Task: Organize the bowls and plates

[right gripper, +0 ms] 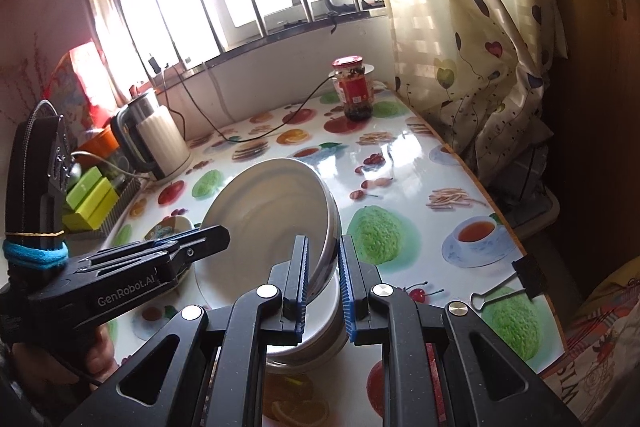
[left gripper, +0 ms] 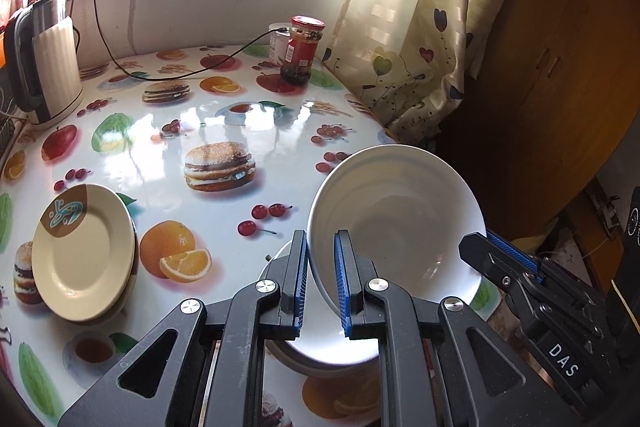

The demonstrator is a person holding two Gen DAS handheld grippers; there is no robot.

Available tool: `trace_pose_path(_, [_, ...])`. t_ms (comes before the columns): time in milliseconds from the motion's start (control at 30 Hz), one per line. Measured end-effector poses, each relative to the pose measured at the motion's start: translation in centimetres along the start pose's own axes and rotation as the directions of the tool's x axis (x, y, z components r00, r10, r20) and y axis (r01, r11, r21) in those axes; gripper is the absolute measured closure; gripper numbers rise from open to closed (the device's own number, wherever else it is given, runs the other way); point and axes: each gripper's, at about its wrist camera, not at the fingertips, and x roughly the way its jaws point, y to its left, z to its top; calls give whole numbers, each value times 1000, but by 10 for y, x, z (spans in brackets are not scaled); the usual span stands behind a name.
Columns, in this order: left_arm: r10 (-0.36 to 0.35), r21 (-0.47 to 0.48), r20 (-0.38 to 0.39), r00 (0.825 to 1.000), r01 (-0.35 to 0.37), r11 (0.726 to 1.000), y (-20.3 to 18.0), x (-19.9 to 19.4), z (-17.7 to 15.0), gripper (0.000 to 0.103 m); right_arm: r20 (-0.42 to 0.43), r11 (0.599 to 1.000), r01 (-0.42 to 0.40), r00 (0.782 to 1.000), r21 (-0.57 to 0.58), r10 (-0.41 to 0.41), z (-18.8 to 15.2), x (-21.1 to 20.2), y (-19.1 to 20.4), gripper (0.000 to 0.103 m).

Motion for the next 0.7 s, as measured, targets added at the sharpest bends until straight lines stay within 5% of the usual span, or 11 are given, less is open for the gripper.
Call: trace_pose_path(700, [24, -63, -51, 998, -27, 998, 24, 9, -23, 89, -84, 1000, -24, 996, -1, 24, -22, 25, 9, 88])
